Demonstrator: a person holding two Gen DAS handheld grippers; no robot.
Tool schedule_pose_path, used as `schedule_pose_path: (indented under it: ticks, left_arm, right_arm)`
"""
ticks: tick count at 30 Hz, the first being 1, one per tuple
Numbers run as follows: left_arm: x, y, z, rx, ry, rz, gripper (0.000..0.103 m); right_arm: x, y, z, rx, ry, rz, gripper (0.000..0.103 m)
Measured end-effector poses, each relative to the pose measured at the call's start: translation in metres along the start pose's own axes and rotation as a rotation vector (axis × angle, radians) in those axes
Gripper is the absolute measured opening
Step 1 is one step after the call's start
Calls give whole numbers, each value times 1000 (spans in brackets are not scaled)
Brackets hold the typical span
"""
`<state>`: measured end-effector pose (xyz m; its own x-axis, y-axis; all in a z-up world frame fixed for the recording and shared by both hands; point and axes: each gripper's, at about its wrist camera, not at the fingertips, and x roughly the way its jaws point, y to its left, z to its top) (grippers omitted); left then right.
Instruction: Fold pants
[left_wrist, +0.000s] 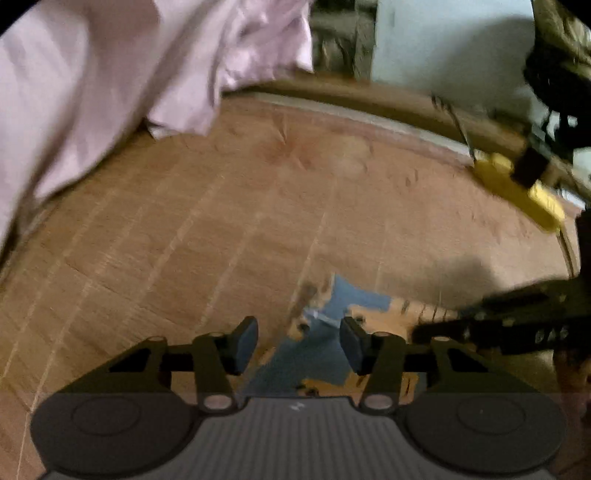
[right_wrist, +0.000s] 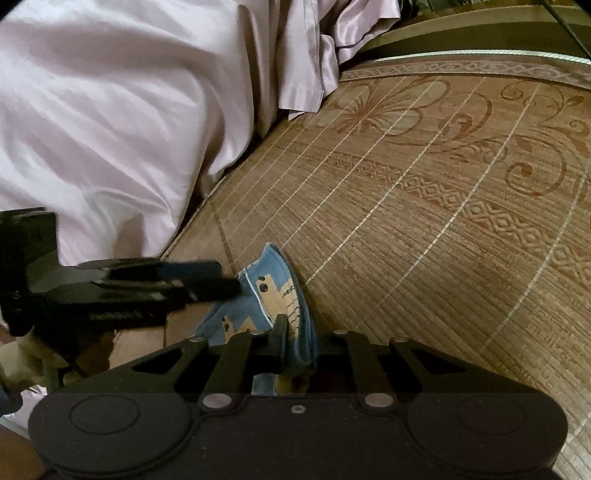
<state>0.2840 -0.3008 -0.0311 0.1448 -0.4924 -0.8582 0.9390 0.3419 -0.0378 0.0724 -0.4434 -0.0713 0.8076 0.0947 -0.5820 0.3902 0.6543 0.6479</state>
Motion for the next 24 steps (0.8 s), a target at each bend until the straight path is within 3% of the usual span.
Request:
schedule_pose_path:
  ticks: [2, 7, 9, 13, 18, 20, 22, 24]
  left_arm:
    - [14, -1, -1, 3, 83, 37, 57]
    - [9, -16, -10, 31, 32, 68, 37]
    - [9, -22, -10, 42, 26, 84, 35]
    - [6, -21, -12, 6, 21, 81, 11]
    - [-2, -22, -15, -58, 30, 131, 8]
    - [-7, -21, -16, -111, 30, 112, 17]
    - [-20, -15, -19, -189, -14, 112, 70]
    - [-40, -4, -26, -276, -92, 104, 73]
  right_arm:
    - [0, -2, 0, 7, 1, 7, 12]
    - [0, -6, 0, 70, 1, 24, 13]
    - [0, -7, 0, 90, 1, 30, 13]
    - [-2, -6, 1, 112, -8, 39, 12]
    - [-8, 9, 3, 65, -43, 13, 9]
    - [-11, 20, 2, 30, -58, 2, 9]
    - [-15, 29, 2, 9, -73, 3, 8]
    - [-19, 38, 0, -11, -91, 6, 8]
